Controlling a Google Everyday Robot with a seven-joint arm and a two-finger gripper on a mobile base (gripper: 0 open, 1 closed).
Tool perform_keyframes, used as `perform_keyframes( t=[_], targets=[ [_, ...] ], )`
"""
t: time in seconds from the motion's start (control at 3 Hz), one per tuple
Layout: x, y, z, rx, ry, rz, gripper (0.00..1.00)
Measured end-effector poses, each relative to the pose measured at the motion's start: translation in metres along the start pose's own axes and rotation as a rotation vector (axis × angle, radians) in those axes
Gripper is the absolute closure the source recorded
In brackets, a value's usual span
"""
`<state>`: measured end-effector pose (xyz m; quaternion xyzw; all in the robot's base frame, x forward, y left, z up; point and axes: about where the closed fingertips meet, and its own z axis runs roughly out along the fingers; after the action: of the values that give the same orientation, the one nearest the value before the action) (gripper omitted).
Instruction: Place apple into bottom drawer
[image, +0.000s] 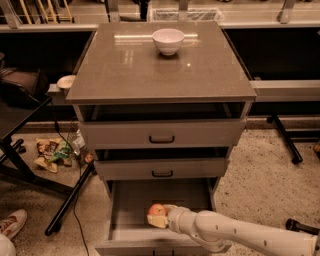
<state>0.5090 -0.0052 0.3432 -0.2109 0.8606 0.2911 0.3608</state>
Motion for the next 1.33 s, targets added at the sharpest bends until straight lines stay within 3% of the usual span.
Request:
perform_keyframes(
  t=[0.33, 1.0, 1.33],
  targets=[
    [0.007, -0.011, 0.022, 0.016, 0.017, -0.044, 1.00],
    [0.027, -0.057, 0.088, 0.060, 0.006, -0.175, 1.00],
    [0.039, -0.078, 0.117, 0.078, 0.033, -0.183, 0.81]
  ],
)
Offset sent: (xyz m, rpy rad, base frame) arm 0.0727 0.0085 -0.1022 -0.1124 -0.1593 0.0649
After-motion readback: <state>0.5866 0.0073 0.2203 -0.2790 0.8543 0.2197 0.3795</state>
